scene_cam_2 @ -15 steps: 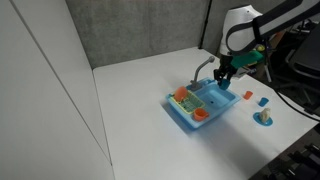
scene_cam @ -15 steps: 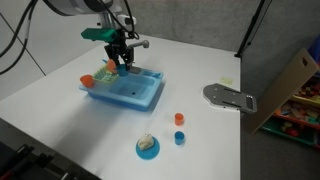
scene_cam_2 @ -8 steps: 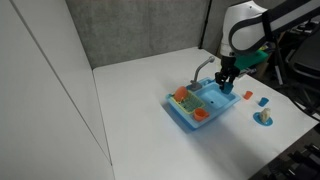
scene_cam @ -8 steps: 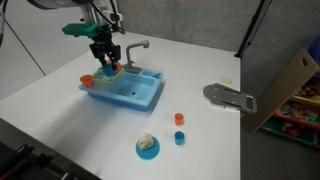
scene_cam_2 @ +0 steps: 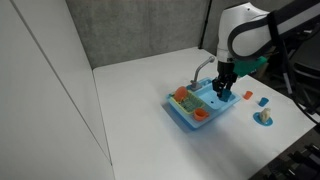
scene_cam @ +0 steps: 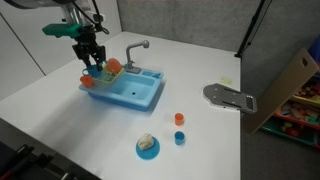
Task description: Remove blue cup from the sink and put it in the orange cup in front of the the dish drying rack
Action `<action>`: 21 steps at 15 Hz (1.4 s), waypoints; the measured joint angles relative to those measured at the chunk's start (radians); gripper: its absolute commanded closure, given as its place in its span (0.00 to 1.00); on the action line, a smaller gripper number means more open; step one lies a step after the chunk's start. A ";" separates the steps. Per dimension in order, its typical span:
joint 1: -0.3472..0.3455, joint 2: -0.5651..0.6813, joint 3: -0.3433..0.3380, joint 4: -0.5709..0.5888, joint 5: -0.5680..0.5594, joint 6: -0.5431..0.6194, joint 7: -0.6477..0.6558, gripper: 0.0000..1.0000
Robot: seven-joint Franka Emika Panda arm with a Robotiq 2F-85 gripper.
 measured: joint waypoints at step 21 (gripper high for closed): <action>0.020 -0.011 0.091 -0.012 0.000 0.089 -0.062 0.68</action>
